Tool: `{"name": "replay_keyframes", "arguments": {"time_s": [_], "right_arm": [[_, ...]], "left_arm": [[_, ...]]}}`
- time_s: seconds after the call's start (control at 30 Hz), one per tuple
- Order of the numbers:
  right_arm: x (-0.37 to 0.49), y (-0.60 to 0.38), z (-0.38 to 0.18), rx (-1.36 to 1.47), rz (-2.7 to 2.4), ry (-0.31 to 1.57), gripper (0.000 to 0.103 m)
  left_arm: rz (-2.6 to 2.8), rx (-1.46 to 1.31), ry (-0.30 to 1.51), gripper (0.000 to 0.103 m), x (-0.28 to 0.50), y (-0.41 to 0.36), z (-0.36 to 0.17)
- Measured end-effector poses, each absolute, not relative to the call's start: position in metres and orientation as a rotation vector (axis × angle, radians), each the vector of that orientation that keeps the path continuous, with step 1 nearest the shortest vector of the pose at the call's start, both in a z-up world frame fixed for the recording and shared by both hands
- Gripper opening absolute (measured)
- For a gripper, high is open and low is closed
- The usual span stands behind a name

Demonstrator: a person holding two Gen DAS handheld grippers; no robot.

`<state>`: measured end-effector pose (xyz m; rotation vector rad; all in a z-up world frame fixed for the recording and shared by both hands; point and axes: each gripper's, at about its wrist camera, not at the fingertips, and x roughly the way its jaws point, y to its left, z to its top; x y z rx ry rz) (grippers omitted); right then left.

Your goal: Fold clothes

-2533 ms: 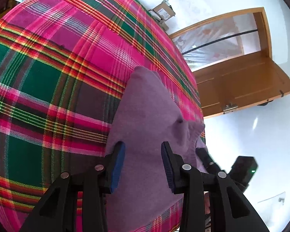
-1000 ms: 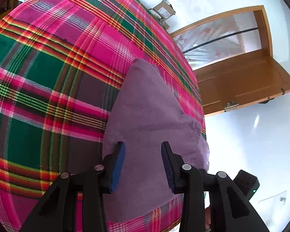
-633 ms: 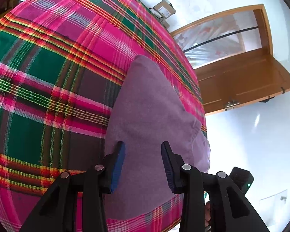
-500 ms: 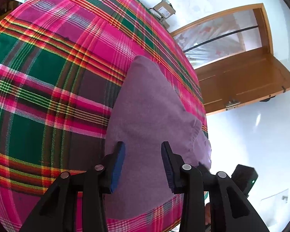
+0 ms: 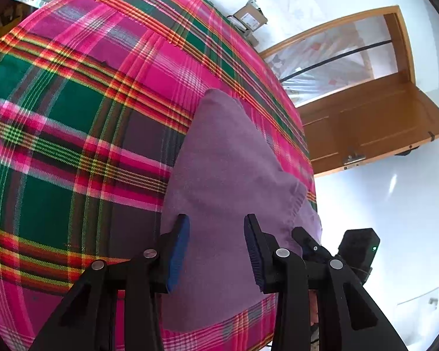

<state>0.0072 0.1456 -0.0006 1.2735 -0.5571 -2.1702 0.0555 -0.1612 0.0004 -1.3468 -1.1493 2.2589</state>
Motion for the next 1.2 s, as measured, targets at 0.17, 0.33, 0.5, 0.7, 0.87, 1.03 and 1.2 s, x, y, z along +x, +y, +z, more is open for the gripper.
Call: {"name": "replay_keyframes", "arguments": {"time_s": [0.17,0.33,0.5,0.7,0.87,1.03,1.2], "right_arm": [[0.012,0.142,0.003,1.247,-2.177,-0.52,0.02],[0.019,0.153,0.019,1.155,-2.166,-0.553,0.016],[0.022,0.162,0.034,1.111,-2.191,-0.582,0.015],[0.021,0.182,0.042,1.089,-2.242,-0.601,0.015],[0.014,0.189,0.023,1.167,-2.294,-0.567,0.015],[0.01,0.19,0.011,1.198,-2.326,-0.526,0.016],[0.012,0.19,0.01,1.216,-2.397,-0.446,0.03]], "left_arm": [[2.262,-1.352,-1.151,0.04,0.055,-0.16,0.0],[2.244,-1.326,-1.185,0.04,0.056,-0.162,0.001],[2.249,-1.301,-1.195,0.04,0.057,-0.16,0.003],[2.238,-1.317,-1.188,0.04,0.053,-0.153,0.001],[2.228,-1.363,-1.166,0.04,0.049,-0.146,-0.004],[2.227,-1.392,-1.142,0.04,0.049,-0.14,-0.006],[2.209,-1.419,-1.101,0.04,0.049,-0.135,-0.01]]}}
